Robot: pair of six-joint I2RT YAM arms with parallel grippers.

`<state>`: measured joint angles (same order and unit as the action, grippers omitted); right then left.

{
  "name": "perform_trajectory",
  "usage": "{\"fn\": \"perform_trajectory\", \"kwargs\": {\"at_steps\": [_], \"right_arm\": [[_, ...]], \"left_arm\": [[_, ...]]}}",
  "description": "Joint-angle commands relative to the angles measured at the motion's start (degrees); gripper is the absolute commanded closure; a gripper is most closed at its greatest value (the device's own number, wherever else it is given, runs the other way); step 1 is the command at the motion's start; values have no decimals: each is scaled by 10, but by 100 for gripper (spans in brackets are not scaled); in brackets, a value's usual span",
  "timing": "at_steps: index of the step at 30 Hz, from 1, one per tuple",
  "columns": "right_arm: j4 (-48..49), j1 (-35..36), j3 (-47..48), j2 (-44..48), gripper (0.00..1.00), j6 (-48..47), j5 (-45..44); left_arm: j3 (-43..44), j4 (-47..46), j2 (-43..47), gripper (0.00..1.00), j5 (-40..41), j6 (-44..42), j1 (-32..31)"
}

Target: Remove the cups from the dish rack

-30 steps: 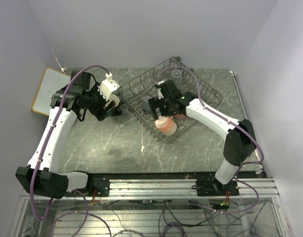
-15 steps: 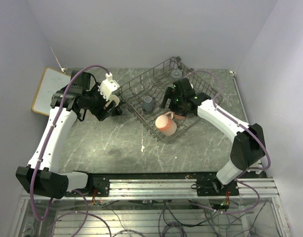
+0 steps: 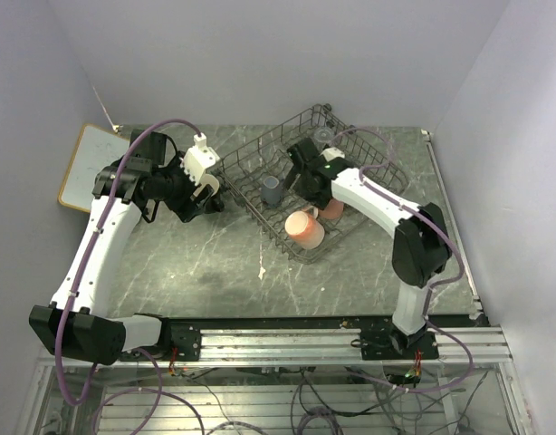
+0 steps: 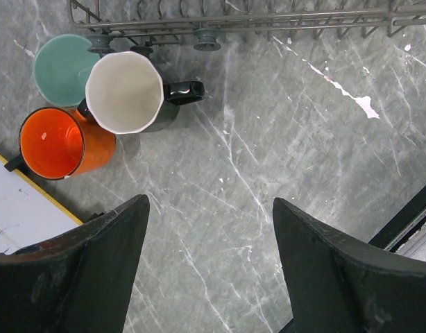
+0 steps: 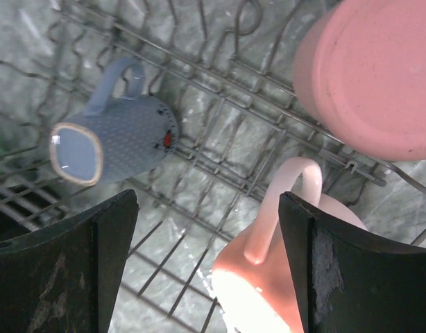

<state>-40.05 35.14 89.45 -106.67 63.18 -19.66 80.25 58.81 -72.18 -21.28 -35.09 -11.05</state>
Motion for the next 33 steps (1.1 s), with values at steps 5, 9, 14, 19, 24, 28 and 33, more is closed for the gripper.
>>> {"fn": "perform_trajectory", "kwargs": {"at_steps": [5,9,14,19,24,28,33], "right_arm": [[-86,20,41,-64,20,-5,-114],[-71,18,45,-79,24,-46,-107],[-76,10,59,-105,34,-100,-75],[-49,1,27,-94,44,-132,-46],[-56,-3,47,-111,46,-155,-29],[-64,-4,70,-127,56,-169,-20],[-57,-7,80,-110,87,-190,-19]], "left_arm": [[3,2,10,17,-17,-1,-2],[0,0,13,17,-13,-4,-2],[-4,-2,19,17,-5,-9,-2],[-2,-7,23,16,-5,-10,-2],[17,4,18,16,-10,-7,-2],[24,9,19,16,-8,-9,-2],[27,6,24,16,-1,-11,-2]]}}
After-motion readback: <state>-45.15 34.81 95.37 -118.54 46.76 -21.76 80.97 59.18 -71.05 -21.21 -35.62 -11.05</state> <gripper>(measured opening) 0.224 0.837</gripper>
